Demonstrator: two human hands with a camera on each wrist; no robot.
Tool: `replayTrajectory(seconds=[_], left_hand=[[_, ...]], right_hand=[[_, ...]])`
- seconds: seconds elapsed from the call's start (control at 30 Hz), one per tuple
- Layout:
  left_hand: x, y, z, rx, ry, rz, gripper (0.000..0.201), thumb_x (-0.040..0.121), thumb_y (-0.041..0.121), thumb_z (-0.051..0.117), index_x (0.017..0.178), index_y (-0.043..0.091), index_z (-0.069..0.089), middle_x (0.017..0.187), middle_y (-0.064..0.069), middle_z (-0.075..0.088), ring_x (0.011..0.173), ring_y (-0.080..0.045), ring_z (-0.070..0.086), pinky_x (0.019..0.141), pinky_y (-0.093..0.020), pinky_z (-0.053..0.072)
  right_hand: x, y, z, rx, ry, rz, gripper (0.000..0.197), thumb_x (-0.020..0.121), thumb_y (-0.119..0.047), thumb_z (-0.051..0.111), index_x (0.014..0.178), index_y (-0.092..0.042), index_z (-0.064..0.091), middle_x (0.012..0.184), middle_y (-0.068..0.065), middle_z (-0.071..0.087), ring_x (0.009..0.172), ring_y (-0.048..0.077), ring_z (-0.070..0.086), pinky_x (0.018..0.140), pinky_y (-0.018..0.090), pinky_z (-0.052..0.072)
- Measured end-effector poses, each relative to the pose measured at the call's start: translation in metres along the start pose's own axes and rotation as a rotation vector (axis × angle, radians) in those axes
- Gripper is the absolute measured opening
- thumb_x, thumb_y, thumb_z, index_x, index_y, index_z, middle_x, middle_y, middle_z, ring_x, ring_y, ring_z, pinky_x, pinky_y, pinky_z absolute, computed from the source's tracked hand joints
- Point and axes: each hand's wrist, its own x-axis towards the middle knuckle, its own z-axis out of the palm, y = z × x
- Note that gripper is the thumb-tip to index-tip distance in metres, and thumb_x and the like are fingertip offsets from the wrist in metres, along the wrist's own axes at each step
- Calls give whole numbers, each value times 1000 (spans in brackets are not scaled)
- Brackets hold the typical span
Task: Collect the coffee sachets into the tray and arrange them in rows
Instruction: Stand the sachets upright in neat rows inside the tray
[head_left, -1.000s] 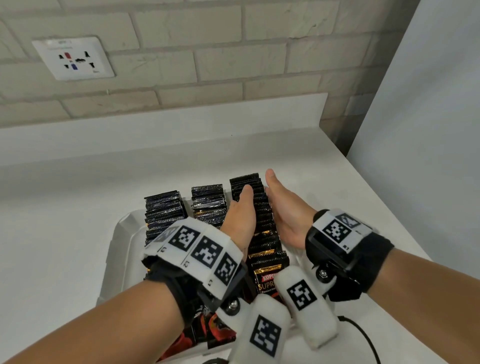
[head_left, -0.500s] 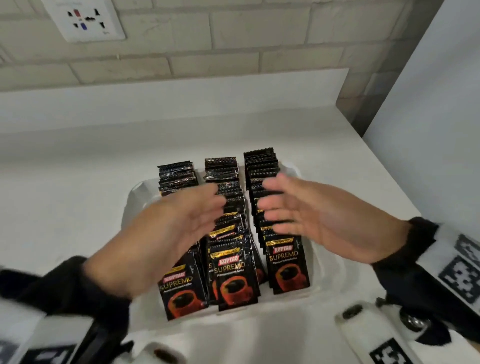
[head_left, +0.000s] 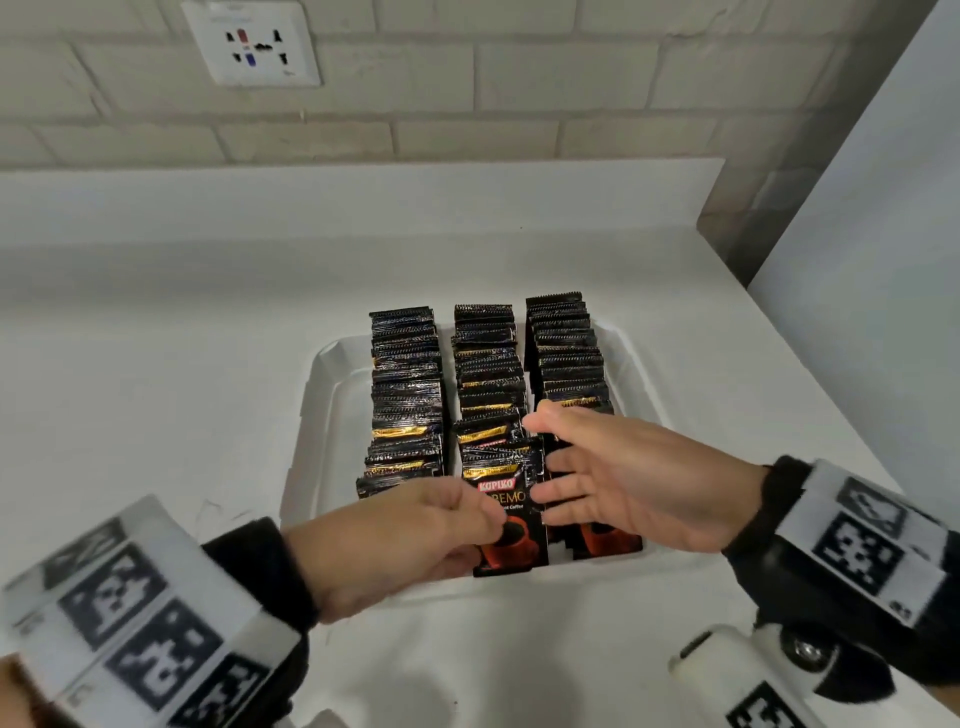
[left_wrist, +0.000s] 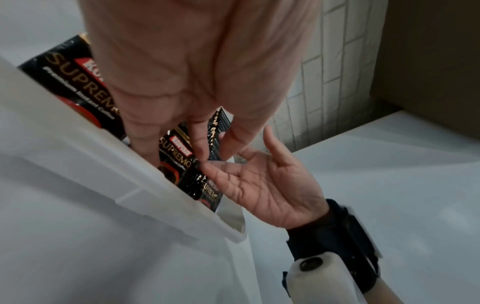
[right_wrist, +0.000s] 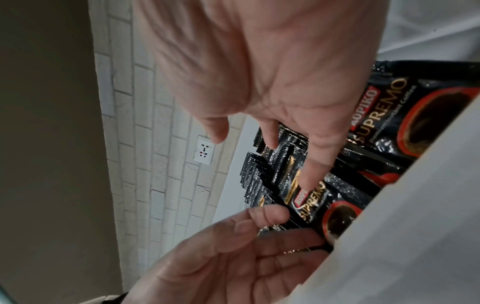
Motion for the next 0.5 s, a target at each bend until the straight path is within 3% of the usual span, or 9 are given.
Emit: replayTrajectory(seconds=[0.1,0.17,0.3,0.4,0.5], left_hand=[[0,0,5,105,7,46,30,68,30,64,94,16,60,102,-14,65,98,-25,58,104,-43,41],[0,0,7,188,36,55,35,63,38,61,95,25,60,103,-11,66,98,-28,60,104,-40,41],[1,-1,10,283,36,44,21,78,43,62,97,36,57,92,-4,58,82,-15,51,83,-29,41],[6,1,13,292,37,43,17,83,40,61,99,36,55,93,-4,56,82,-16,49,81,-29,40],[9,3,15,310,38,56,10,90,31,55,99,35,54,94,-3,56,82,-15,49,80,-31,43]], right_hand=[[2,4,3,-2,48,7,63,88,-49,42,142,-22,28,149,9,26,116,26,51,94,34,48],[3,6,4,-10,58,4,59,89,-49,41,142,-23,30,144,1,31,114,24,52,93,33,48],[7,8,5,-24,51,3,56,92,-49,40,141,-25,31,129,-11,34,113,21,52,94,33,48],[11,8,7,-32,42,-2,56,91,-51,41,140,-26,34,141,-10,35,116,23,51,89,31,49],[12,9,6,-32,44,1,53,92,-49,40,140,-26,32,135,-13,34,116,24,52,92,33,47]])
